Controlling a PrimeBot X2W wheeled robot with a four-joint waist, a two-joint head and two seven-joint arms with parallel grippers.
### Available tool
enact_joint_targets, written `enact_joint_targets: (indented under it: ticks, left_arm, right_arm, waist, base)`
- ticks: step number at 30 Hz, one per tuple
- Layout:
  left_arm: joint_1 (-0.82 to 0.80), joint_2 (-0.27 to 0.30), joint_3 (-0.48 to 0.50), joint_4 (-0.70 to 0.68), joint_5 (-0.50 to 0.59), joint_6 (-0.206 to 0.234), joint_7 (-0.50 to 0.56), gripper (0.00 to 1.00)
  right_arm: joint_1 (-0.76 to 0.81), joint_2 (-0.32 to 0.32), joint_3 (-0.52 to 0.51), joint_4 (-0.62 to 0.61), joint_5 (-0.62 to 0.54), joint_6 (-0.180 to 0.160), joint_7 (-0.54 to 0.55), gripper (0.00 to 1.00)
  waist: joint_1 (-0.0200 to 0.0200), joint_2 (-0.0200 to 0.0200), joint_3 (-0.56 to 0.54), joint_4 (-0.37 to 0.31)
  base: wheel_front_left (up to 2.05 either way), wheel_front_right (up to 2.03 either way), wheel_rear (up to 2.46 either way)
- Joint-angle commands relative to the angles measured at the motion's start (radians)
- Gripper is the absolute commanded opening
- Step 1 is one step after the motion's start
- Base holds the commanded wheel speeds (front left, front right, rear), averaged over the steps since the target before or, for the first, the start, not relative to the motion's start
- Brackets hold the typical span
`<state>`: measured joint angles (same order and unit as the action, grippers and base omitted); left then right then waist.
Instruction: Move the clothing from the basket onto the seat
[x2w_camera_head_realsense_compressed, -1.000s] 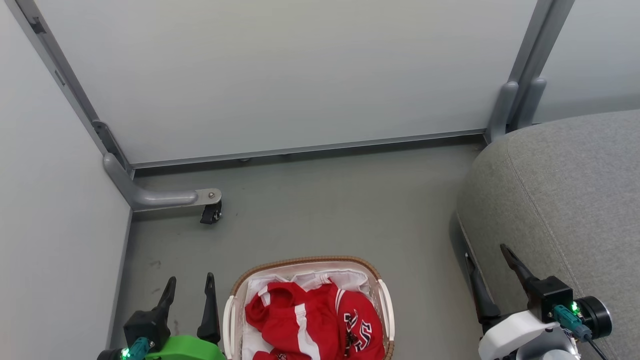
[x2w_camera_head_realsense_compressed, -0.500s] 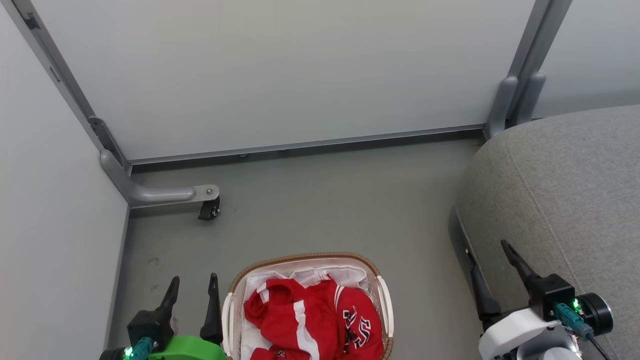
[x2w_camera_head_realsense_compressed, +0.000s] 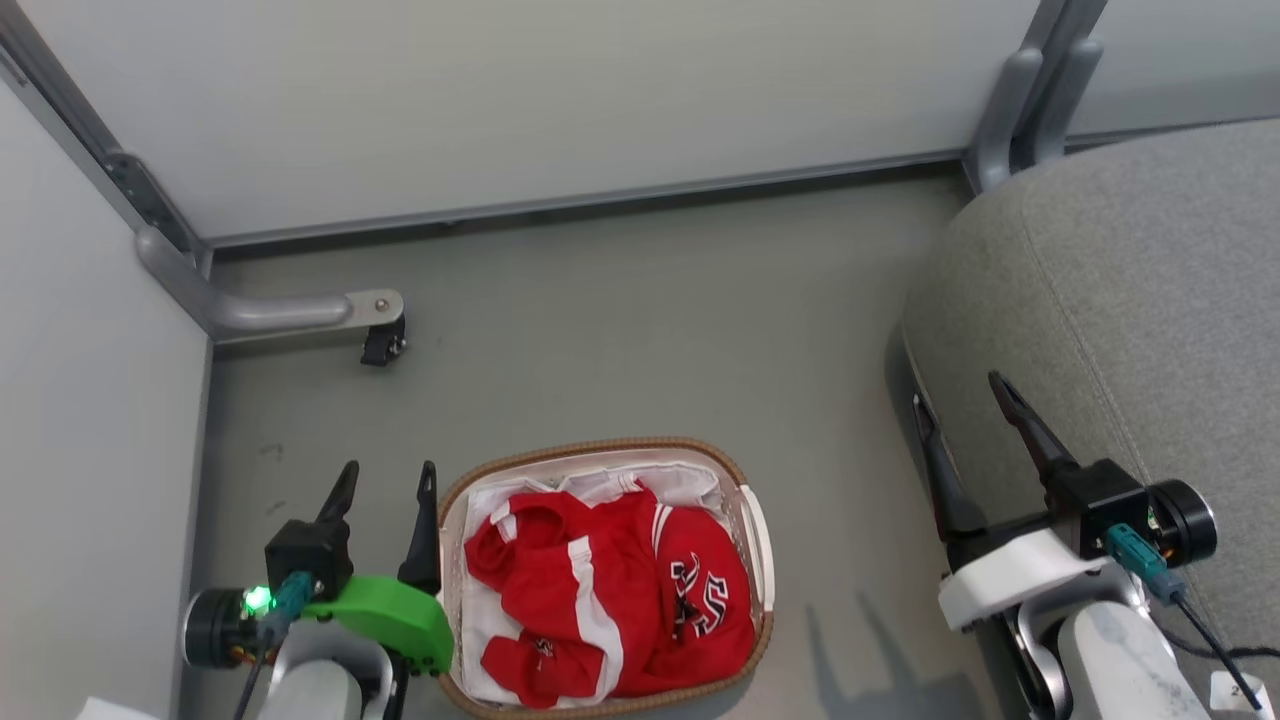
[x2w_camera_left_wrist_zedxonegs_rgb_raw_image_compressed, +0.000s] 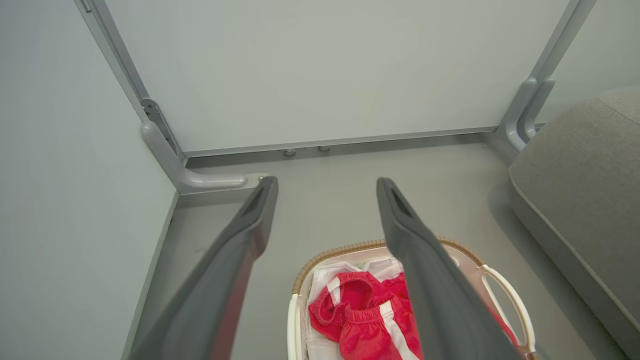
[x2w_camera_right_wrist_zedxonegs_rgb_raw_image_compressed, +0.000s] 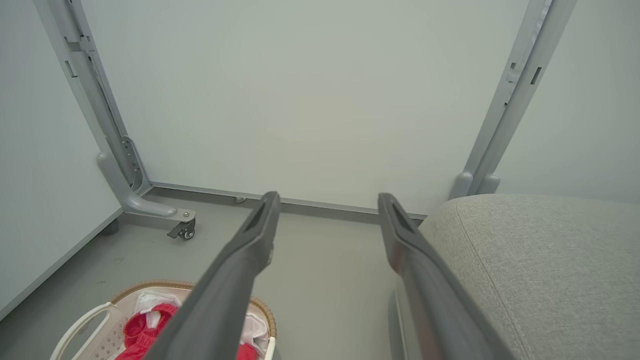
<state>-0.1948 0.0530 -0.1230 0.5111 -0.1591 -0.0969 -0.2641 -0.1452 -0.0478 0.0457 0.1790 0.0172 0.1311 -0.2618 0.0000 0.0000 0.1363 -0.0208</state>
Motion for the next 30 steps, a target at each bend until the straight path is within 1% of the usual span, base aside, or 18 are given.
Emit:
enact_joint_targets:
  ticks: [1, 5, 11, 14, 18, 20, 23, 27, 30]
  left_arm:
    - [-0.045, 0.018, 0.0, 0.022, 0.019, -0.006, -0.001, 1.0]
    - [-0.156, 0.033, -0.028, 0.129, 0.046, -0.013, -0.001, 1.0]
    - [-0.332, 0.068, -0.1, 0.32, 0.098, -0.025, 0.005, 1.0]
    - [-0.401, 0.085, -0.137, 0.396, 0.119, -0.029, 0.026, 1.0]
    - [-0.482, 0.108, -0.211, 0.492, 0.154, -0.033, 0.074, 1.0]
    - [-0.508, 0.114, -0.245, 0.523, 0.164, -0.033, 0.093, 1.0]
    - [-0.546, 0.123, -0.323, 0.575, 0.17, -0.034, 0.123, 1.0]
    - [-0.589, 0.136, -0.403, 0.624, 0.155, -0.034, 0.152, 1.0]
    - [-0.62, 0.148, -0.443, 0.66, 0.136, -0.033, 0.187, 1.0]
  right_arm:
    - [-0.028, -0.004, 0.007, -0.008, -0.002, -0.001, -0.005, 1.0]
    - [-0.084, -0.005, 0.015, -0.018, 0.003, -0.001, -0.005, 1.0]
    - [-0.16, -0.004, 0.037, -0.029, 0.025, -0.001, -0.005, 1.0]
    - [-0.191, -0.004, 0.055, -0.037, 0.039, -0.001, -0.005, 1.0]
    - [-0.235, -0.003, 0.081, -0.046, 0.056, -0.001, -0.005, 1.0]
    - [-0.249, -0.004, 0.087, -0.05, 0.056, -0.001, -0.005, 1.0]
    - [-0.273, -0.004, 0.089, -0.055, 0.064, -0.001, -0.005, 1.0]
    - [-0.292, -0.003, 0.097, -0.06, 0.077, -0.001, -0.005, 1.0]
    - [-0.3, -0.003, 0.111, -0.068, 0.088, -0.001, -0.005, 1.0]
  waist:
    - [0.0, 0.0, 0.114, -0.036]
    - [0.0, 0.0, 0.217, -0.062]
    - [0.0, 0.0, 0.363, -0.11]
    - [0.0, 0.0, 0.424, -0.135]
    - [0.0, 0.0, 0.506, -0.172]
    - [0.0, 0.0, 0.536, -0.187]
    - [0.0, 0.0, 0.583, -0.21]
    - [0.0, 0.0, 0.622, -0.234]
    - [0.0, 0.0, 0.644, -0.251]
  base:
    - [0.0, 0.0, 0.0]
    - [0.0, 0.0, 0.0]
    - [0.0, 0.0, 0.0]
    - [0.0, 0.0, 0.0]
    - [0.0, 0.0, 0.0]
    - [0.0, 0.0, 0.0]
    - [0.0, 0.0, 0.0]
    - [0.0, 0.0, 0.0]
    - [0.0, 0.0, 0.0]
